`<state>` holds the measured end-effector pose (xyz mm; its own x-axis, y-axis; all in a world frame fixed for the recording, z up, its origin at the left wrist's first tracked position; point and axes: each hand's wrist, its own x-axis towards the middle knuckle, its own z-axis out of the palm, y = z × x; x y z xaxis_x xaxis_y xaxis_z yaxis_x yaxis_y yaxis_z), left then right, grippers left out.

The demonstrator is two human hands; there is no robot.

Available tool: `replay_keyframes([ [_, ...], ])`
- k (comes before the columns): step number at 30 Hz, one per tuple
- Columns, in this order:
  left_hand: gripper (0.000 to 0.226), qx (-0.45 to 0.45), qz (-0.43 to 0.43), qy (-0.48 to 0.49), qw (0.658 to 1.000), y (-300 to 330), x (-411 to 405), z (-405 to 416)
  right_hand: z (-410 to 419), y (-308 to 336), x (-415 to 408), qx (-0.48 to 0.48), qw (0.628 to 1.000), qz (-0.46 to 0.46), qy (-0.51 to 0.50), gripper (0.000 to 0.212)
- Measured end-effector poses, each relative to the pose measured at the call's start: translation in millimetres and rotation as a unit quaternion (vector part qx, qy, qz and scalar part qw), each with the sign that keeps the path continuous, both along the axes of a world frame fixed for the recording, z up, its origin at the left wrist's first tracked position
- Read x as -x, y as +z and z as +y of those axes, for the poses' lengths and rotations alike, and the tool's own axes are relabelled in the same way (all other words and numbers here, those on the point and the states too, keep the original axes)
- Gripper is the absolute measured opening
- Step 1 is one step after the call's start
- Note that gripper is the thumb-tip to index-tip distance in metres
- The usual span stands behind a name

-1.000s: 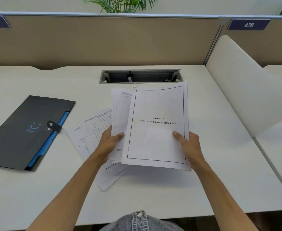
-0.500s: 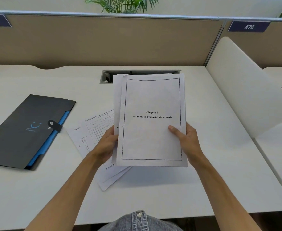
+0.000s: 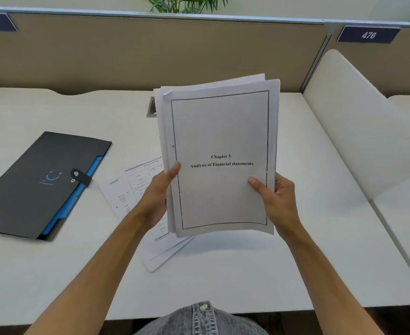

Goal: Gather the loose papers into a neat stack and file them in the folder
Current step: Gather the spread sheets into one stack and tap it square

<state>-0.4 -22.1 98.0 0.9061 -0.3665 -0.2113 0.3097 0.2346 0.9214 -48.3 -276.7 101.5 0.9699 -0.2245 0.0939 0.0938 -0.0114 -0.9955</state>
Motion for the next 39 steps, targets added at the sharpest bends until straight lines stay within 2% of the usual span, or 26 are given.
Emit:
replay_keyframes([
  [3, 0.035, -0.029, -0.036, 0.064, 0.997, 0, 4, -8, 3, 4, 1, 0.001, 1.000, -0.018, 0.007, 0.020],
  [6, 0.027, -0.018, -0.061, 0.108, 0.992, -4, 11, -18, 5, 5, 5, -0.007, 0.999, -0.029, 0.014, 0.020],
  [9, 0.016, -0.030, -0.095, 0.130, 0.987, -5, 19, -27, 6, 6, 8, -0.011, 1.000, -0.025, 0.004, 0.016],
  [14, 0.022, -0.039, -0.135, 0.128, 0.982, -1, 26, -37, 5, 5, 14, 0.011, 0.999, -0.018, -0.030, 0.013],
  [18, 0.014, -0.054, -0.154, 0.108, 0.981, 3, 27, -41, 0, 10, 19, 0.013, 0.998, -0.020, -0.053, 0.017],
  [23, 0.012, -0.035, -0.167, 0.104, 0.980, 17, 25, -49, -3, 26, 20, 0.014, 0.996, -0.058, -0.070, 0.010],
  [31, 0.024, -0.032, -0.199, 0.131, 0.971, 40, 21, -58, -4, 51, 20, 0.009, 0.989, -0.108, -0.096, 0.009],
  [39, 0.021, -0.036, -0.205, 0.121, 0.971, 43, 22, -59, -6, 52, 24, 0.022, 0.987, -0.131, -0.086, 0.024],
])
